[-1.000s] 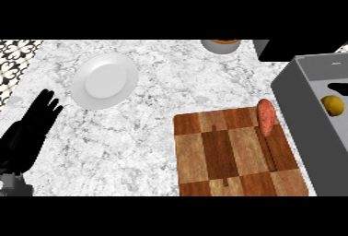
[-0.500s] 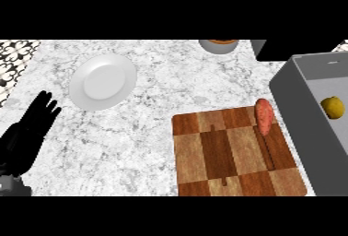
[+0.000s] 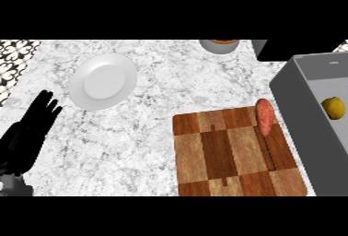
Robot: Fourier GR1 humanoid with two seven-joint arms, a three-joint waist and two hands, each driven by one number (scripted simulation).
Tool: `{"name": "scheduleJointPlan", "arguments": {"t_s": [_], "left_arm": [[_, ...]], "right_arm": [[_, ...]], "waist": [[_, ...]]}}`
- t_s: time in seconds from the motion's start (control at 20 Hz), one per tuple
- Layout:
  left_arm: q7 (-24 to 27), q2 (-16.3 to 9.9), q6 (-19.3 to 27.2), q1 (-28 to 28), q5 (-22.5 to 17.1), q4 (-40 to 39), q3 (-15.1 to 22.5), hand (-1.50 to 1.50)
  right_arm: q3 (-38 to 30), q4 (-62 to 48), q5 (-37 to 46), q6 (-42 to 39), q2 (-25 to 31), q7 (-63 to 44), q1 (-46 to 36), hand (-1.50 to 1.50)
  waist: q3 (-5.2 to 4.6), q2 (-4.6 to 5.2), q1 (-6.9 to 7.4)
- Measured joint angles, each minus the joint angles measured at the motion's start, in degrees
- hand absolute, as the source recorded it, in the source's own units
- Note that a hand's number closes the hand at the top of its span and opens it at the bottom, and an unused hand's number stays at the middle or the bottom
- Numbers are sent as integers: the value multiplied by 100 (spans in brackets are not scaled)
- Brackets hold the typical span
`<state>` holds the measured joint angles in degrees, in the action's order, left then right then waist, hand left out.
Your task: Pick the lemon from the cutting board and place it in the cardboard box
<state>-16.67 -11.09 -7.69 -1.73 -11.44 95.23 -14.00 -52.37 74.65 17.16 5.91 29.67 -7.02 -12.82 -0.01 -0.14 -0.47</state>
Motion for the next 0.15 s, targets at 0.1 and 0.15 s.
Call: {"name": "scheduleJointPlan", "arguments": {"t_s": [0.1,0.15], "left_arm": [[30,58,55,0,66,-1,41,0],[64,49,51,-20,97,-29,45,0]], "right_arm": [[-88,192,-201,-164,18,24,280,-150],[-117,211,-273,-209,27,79,401,-150]], "waist": [[0,2,5],[-1,3,8]]}}
